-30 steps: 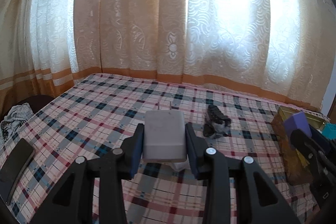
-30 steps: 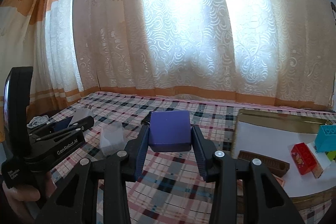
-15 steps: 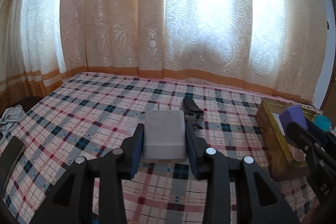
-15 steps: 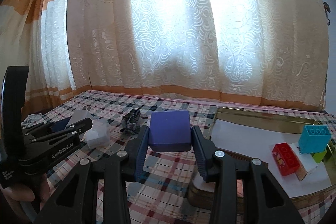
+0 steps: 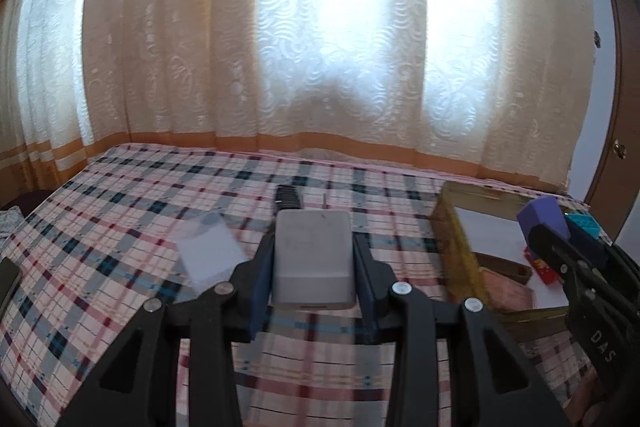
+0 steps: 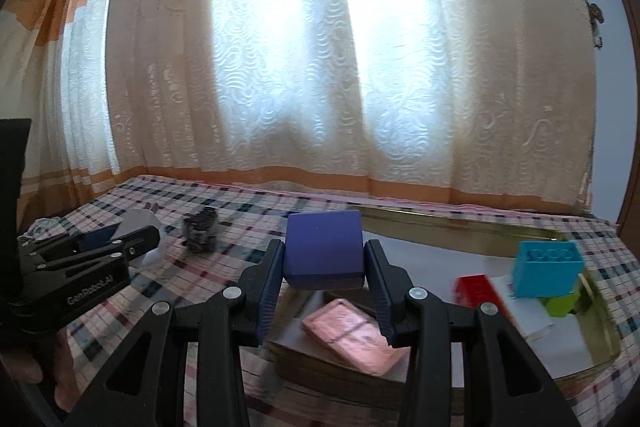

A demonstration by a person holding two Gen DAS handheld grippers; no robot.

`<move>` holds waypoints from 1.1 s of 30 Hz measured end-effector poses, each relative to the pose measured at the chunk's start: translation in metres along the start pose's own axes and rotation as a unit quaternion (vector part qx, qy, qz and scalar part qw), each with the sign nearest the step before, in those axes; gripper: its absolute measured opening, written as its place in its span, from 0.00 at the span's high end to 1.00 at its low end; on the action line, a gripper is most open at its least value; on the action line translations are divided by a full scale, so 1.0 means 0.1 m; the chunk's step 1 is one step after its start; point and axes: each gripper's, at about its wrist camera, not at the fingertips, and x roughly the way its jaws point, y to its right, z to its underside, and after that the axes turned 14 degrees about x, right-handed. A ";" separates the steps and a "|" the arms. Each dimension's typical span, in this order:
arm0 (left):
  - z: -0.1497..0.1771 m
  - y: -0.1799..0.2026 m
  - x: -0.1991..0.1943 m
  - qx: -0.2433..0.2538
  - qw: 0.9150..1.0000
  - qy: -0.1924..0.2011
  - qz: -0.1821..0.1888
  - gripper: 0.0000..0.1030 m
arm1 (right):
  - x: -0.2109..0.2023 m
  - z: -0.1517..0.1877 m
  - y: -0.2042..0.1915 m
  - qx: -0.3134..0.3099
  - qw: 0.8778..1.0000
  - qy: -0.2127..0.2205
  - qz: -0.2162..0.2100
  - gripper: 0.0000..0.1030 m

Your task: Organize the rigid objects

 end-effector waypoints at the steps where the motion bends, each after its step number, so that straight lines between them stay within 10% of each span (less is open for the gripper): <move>1: -0.01 0.04 0.00 0.001 1.000 0.000 0.003 0.64 | -0.01 -0.01 0.06 0.001 1.000 0.001 0.005 0.58; 33: -0.37 1.38 0.09 0.063 0.994 0.012 0.093 0.64 | -0.23 -0.26 1.27 0.017 0.995 0.031 0.098 0.58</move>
